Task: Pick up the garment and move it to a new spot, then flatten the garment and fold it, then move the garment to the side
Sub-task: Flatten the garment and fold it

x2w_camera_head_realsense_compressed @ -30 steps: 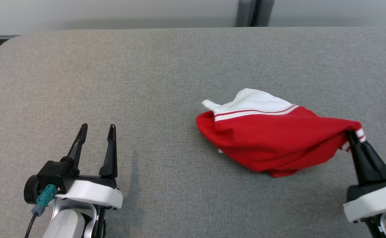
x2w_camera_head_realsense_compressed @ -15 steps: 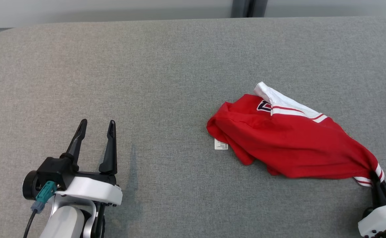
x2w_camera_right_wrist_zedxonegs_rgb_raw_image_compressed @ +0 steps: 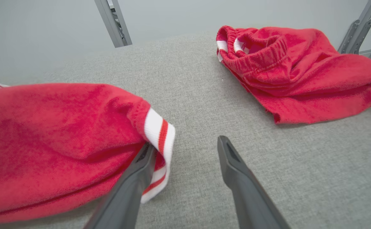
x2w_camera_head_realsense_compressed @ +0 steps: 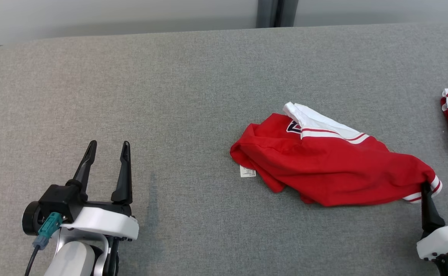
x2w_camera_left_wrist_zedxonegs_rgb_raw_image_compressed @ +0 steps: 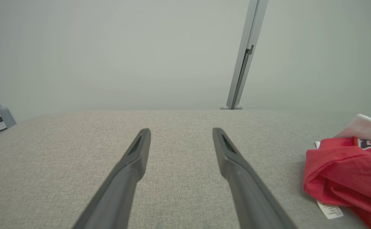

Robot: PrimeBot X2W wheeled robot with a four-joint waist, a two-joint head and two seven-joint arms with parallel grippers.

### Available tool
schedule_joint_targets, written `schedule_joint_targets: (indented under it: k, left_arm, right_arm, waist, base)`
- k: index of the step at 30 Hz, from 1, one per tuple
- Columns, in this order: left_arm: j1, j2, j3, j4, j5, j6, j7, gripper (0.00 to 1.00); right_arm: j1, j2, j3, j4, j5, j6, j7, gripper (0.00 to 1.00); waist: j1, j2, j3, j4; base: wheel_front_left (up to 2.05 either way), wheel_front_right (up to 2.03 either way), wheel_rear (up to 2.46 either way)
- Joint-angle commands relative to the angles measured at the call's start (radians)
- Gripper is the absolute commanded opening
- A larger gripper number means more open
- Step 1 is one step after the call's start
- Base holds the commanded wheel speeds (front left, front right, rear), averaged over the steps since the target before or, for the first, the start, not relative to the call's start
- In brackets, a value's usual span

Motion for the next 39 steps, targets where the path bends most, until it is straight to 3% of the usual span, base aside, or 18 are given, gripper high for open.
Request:
schedule_joint_targets:
  k: [1,8,20,39]
  left_arm:
    - [0.008,0.008,0.005,-0.005,-0.002,0.006,-0.001,1.0]
    - [0.036,0.01,0.007,-0.012,-0.013,0.016,-0.001,1.0]
    - [0.101,0.015,0.004,-0.025,-0.025,0.036,0.006,1.0]
    - [0.146,0.018,-0.027,-0.063,-0.034,0.043,0.041,1.0]
  right_arm:
    - [0.004,-0.012,-0.007,-0.025,-0.01,0.0,-0.008,1.0]
    - [0.037,0.011,-0.04,-0.223,-0.058,0.0,0.026,1.0]
    - [0.107,0.055,0.095,-0.518,-0.108,0.0,0.146,1.0]
    - [0.167,0.07,0.124,-0.601,-0.132,0.0,0.2,1.0]
  waist:
    - [0.0,0.0,-0.008,-0.006]
    - [0.0,0.0,-0.045,-0.017]
    - [0.0,0.0,-0.12,-0.01]
    - [0.0,0.0,-0.142,0.0]
  base:
    - [0.0,0.0,0.0]
    - [0.0,0.0,0.0]
    - [0.0,0.0,0.0]
    - [0.0,0.0,0.0]
